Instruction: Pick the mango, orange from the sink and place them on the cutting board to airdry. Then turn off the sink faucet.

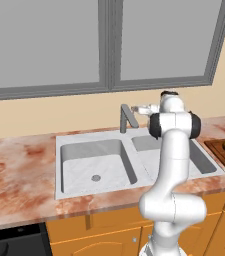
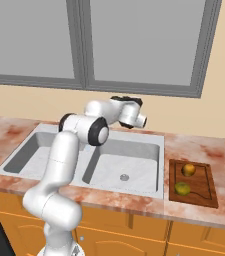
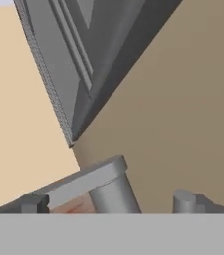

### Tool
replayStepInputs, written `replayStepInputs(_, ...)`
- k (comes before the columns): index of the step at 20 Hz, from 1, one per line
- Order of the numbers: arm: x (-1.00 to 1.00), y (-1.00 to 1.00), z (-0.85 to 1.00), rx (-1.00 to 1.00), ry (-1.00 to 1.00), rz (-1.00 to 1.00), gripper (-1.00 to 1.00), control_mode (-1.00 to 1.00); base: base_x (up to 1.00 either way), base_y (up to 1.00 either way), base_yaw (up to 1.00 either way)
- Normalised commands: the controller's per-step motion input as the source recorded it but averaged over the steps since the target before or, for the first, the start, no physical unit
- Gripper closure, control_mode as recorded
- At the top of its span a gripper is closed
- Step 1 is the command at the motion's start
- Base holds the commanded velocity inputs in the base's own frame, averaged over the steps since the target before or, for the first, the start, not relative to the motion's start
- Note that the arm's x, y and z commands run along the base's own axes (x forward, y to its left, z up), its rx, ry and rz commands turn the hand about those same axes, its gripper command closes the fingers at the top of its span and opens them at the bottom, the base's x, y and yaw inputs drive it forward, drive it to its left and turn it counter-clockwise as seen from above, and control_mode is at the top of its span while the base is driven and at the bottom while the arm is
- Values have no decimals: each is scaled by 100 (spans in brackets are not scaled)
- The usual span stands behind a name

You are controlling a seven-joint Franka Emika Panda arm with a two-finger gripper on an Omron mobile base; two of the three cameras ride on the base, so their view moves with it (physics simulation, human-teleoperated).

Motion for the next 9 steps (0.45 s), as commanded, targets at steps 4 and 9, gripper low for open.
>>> replayStepInputs(4, 0, 90, -3, 0, 5, 12, -100, -100, 0, 0, 0)
replayStepInputs(9, -5, 75, 0, 0, 0, 14, -100, -100, 0, 0, 0)
